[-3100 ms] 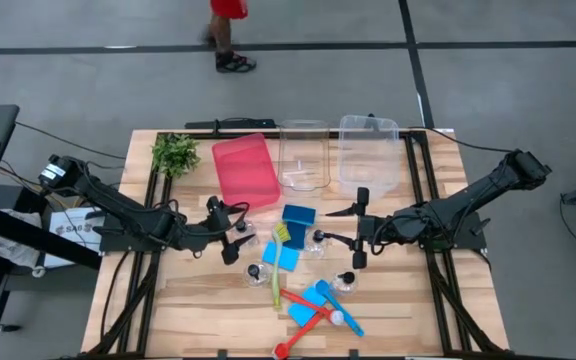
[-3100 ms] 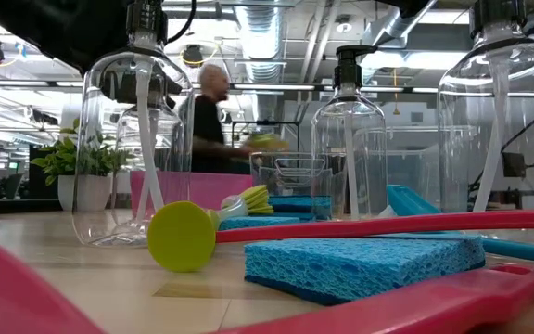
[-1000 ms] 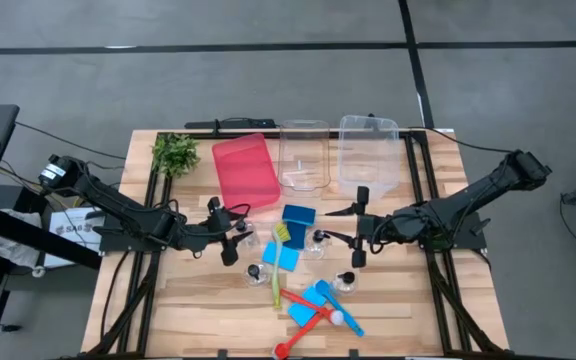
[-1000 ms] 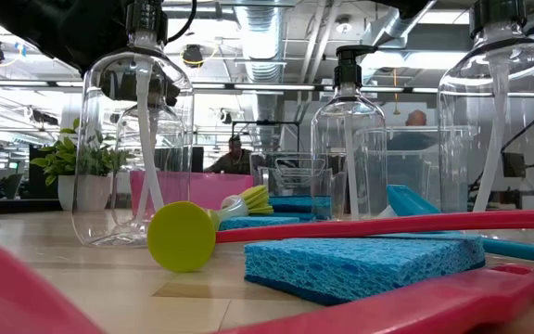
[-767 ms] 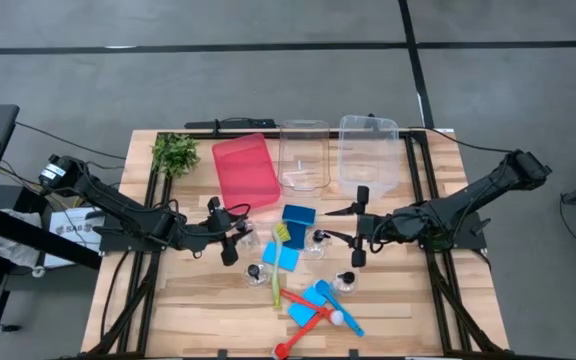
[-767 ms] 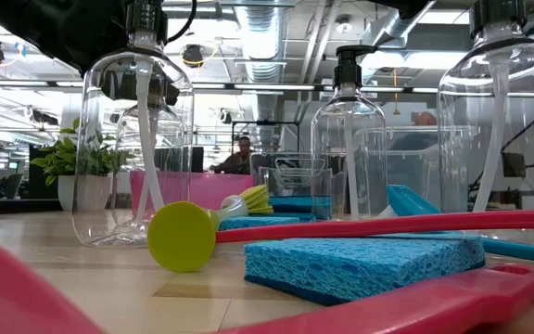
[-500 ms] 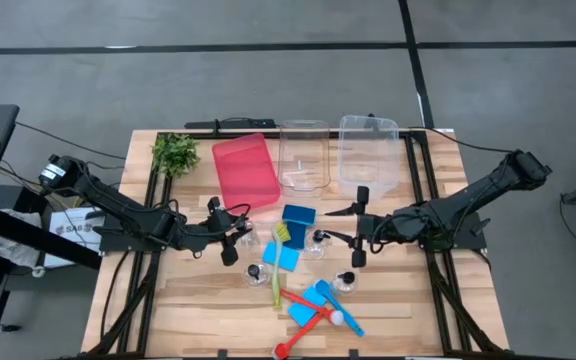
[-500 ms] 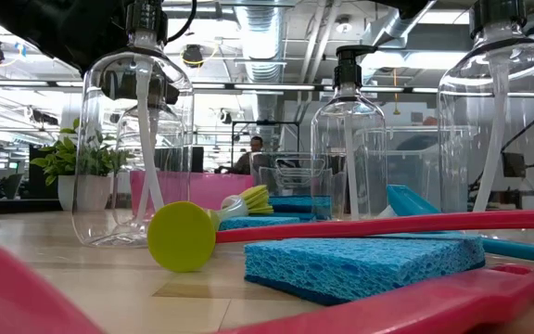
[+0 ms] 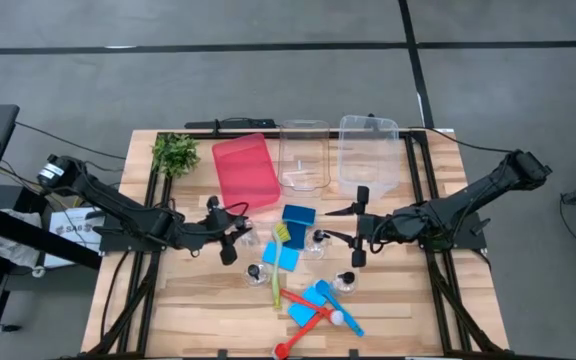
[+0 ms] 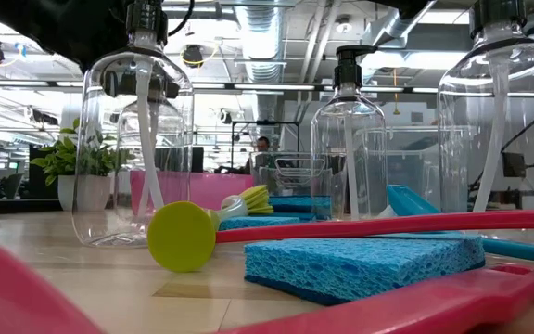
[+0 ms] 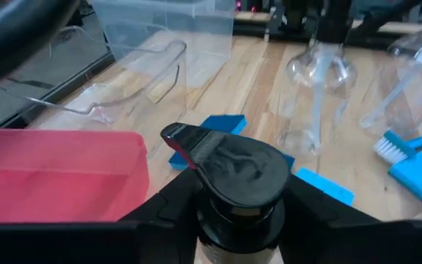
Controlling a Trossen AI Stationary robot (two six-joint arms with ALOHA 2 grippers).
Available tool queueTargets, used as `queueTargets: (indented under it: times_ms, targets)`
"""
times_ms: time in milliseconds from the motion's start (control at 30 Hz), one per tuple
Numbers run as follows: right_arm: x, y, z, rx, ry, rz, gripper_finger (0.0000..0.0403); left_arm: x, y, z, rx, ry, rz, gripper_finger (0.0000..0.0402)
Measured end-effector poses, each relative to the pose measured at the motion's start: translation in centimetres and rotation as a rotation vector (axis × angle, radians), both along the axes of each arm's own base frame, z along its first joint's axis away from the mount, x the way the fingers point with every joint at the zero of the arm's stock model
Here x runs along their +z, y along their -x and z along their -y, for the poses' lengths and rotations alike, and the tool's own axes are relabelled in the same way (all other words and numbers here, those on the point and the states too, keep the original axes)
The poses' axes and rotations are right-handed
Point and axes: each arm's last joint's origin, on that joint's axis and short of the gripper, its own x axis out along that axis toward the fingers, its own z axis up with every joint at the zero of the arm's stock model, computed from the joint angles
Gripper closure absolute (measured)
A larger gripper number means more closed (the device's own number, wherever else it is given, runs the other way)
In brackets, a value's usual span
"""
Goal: Pick & Place Kitchen Sink Supplies
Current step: Put the transparent soap dispenser into the red bin
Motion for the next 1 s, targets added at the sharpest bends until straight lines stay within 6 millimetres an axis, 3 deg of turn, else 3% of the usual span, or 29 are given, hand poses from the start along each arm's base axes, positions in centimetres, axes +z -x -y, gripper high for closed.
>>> queueTargets:
  times_ms: [267,500,600,1000]
  targets:
    - [0.0,0.0,0.0,0.0,-0.001,0.0,0.0221,3.0,1.7,-0.8,-0.019,0.009,0.13,0.0248]
    - [0.0,0.0,0.0,0.0,-0.002,0.0,0.0221,5.7,3.9,-2.0,0.034,-0.029,0.253,0.0303]
    - [0.0,0.0,0.0,0.0,-0.002,0.0,0.0221,6.7,4.8,-2.6,0.077,-0.065,0.295,0.0309]
    - [0.0,0.0,0.0,0.0,0.001,0.0,0.0221,7.9,5.7,-5.6,0.242,-0.148,0.332,0.0309]
